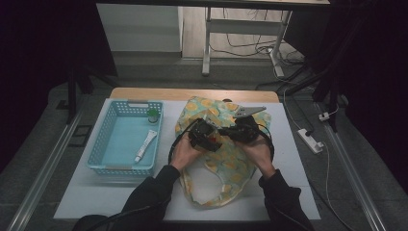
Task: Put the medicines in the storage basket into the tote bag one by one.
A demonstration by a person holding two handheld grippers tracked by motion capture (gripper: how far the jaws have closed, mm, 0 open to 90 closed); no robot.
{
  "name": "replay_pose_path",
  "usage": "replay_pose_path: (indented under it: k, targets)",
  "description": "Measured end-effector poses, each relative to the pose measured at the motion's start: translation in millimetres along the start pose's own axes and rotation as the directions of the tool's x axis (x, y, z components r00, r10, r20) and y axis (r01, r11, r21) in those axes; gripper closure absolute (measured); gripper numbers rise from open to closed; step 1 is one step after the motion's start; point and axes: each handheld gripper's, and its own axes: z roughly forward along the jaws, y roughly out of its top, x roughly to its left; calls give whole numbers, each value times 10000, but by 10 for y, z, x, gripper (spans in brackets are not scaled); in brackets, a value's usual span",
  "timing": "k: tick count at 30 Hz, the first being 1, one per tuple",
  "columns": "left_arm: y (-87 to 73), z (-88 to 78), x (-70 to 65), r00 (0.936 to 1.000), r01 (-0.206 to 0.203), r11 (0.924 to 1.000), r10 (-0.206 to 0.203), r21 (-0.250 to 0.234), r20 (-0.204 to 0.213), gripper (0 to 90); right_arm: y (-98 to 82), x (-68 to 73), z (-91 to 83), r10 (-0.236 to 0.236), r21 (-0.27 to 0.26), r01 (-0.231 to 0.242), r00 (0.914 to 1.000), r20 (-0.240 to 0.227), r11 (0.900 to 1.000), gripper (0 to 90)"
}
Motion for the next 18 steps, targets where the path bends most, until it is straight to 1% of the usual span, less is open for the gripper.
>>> replay_pose_path:
  k: [2, 3, 6, 8, 10, 12, 14, 16, 18]
  targets:
    - [-6, 23, 3, 10000, -83, 9999, 83, 76, -26, 199, -8, -12, 5, 8, 40, -8, 10000, 42, 10000, 900]
    - [-9, 37, 1, 10000, -6, 10000, 6, 38, -22, 199, -11, -16, 8, 12, 62, -13, 10000, 76, 10000, 900]
    - [-11, 60, 8, 10000, -39, 10000, 39, 87, 37, 198, -21, -27, 16, 36, 101, -37, 9999, 109, 9999, 900]
    - [-14, 77, 5, 10000, 86, 10000, -86, -43, 34, 196, -25, -31, 19, 47, 116, -49, 9999, 126, 9999, 900]
    - [-14, 87, 11, 9999, 45, 10000, -45, -46, 95, 190, -27, -34, 21, 61, 121, -62, 9999, 142, 9999, 900]
    - [-13, 83, 8, 10000, -9, 9999, 8, -120, -84, 159, -29, -36, 22, 52, 129, -54, 9999, 158, 9999, 900]
    - [-9, 67, 5, 10000, 4, 9999, -4, -161, -15, 134, -28, -37, 18, 79, 82, -81, 9999, 149, 9999, 900]
    - [-6, 40, -4, 10000, -71, 9998, 72, -184, 7, 117, -24, -38, 11, 57, 50, -58, 9999, 147, 10000, 900]
    - [-4, 4, -10, 9997, -230, 9997, 230, -69, 35, 106, -22, -39, 4, 59, 9, -59, 9999, 155, 10000, 900]
